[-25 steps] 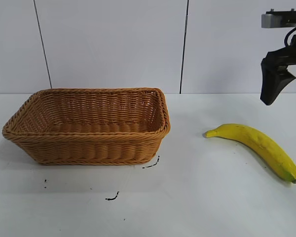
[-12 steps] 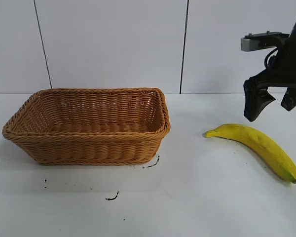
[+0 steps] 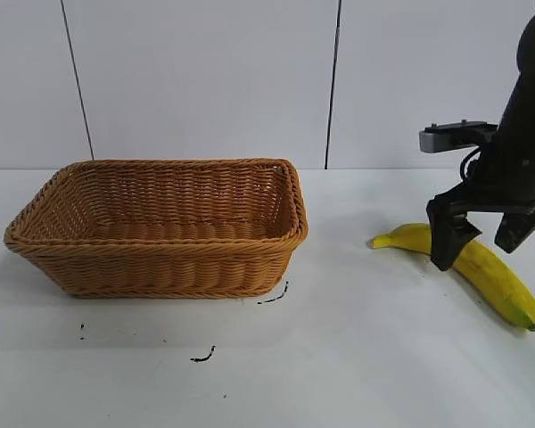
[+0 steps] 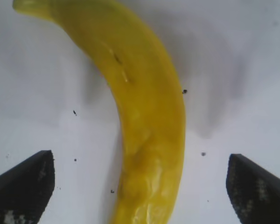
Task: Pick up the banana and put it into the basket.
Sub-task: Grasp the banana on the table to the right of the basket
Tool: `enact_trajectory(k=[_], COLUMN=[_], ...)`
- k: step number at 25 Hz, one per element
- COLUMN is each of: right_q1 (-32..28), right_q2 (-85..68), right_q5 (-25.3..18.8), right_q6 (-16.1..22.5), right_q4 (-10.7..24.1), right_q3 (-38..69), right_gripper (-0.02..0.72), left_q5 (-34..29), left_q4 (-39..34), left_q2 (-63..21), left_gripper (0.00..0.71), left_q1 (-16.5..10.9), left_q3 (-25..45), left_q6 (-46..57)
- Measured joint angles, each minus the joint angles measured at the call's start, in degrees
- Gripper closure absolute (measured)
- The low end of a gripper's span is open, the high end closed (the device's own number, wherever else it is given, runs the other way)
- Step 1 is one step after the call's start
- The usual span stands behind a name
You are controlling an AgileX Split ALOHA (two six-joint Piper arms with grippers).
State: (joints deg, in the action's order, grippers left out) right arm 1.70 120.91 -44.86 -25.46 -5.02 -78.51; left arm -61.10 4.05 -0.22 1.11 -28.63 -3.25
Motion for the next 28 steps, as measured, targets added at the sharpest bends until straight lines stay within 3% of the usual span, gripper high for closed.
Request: enact_trajectory(k=[10,14,18,21,28], right_q1=[0.0,0.0,0.0,0.0,0.0], right_q2=[1.07,1.07,1.07,1.07,0.85], right_q5=[1.18,1.12,0.94,0.54,-0.73], right_q6=[0.48,2.07,3.64,3.95,3.9], right_q4=[-0.08,0.24,2.75,3.54,5.02], right_q3=[0.0,0.0,0.0,0.0,0.0], right_gripper=[0.013,0.104,0.232,0.422,0.41], left_q5=[0.0,-0.06,0.0,0.0,0.0], left_q4=[0.0,0.0,0.0,0.0,0.0], left_q2=[0.0,0.0,0.0,0.0,0.0], left_gripper=[0.017,0.017,0.017,0.017,0.017], left_q1=[0.0,0.0,0.0,0.0,0.0], left_q3=[0.0,0.0,0.0,0.0,0.0], left_q6=[0.0,0.0,0.0,0.0,0.0])
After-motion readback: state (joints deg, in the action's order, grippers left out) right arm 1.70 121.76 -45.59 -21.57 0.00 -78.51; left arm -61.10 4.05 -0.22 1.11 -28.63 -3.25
